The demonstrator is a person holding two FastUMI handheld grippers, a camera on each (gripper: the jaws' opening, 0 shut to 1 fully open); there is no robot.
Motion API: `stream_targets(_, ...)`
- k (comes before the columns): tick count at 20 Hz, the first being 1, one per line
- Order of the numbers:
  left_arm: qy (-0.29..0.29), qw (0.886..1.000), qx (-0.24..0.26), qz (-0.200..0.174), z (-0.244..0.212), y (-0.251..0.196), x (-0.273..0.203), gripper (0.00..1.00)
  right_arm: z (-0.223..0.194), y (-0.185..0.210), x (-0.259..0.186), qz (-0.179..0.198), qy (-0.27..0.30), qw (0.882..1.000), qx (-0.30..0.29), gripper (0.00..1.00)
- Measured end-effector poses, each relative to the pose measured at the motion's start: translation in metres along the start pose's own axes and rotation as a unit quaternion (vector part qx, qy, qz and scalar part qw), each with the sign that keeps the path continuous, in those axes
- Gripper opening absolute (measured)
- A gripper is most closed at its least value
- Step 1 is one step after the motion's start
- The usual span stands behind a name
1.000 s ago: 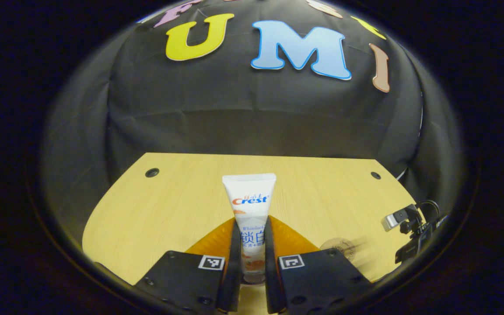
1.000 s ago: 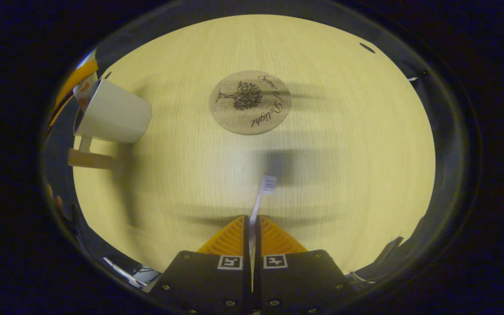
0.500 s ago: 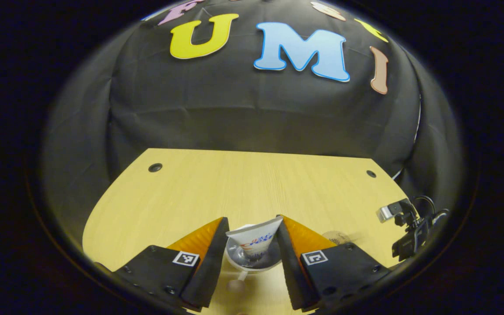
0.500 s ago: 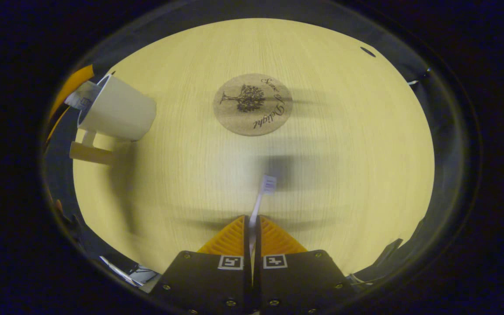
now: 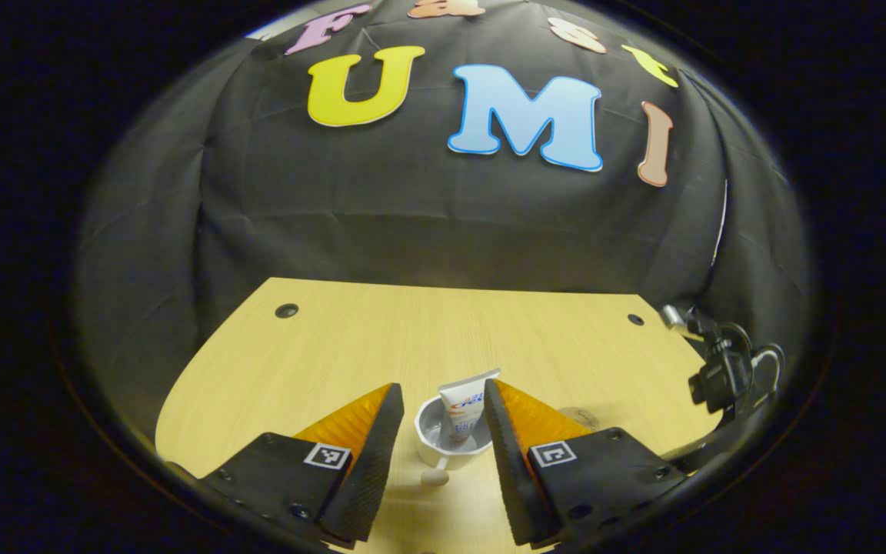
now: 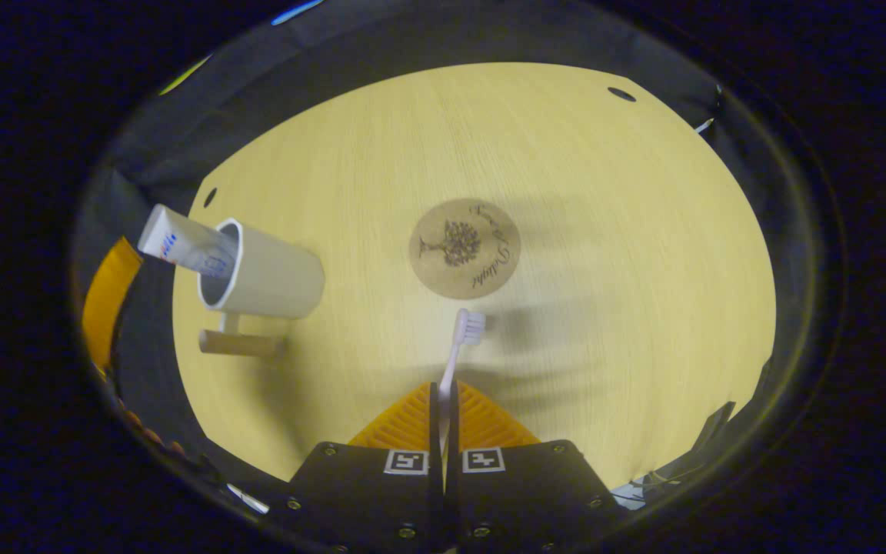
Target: Put the toothbrush and toothpaste on the desktop into the cup, then pick up the cup and place it on the coaster on the desktop.
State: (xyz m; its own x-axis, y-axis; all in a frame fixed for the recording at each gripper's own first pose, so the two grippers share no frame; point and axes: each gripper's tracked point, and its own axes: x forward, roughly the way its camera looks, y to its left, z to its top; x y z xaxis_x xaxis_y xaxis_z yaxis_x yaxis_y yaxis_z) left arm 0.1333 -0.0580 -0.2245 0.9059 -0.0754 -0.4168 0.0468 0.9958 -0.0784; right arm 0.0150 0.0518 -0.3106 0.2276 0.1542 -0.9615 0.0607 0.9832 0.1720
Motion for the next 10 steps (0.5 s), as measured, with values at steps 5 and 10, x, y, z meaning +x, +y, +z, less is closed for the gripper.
stream_targets(5, -0.001, 1.0, -0.013, 0.022, -0.003, 0.043, -0.024, 0.68, 0.081, 0.04, -0.06, 0.026, -0.11, 0.993, 0.026, 0.02)
stream_targets(10, 0.005, 0.998, -0.012, 0.057, -0.01, 0.098, -0.049, 0.71, 0.146, 0.067, -0.101, 0.031, -0.184, 0.982, 0.019, 0.02)
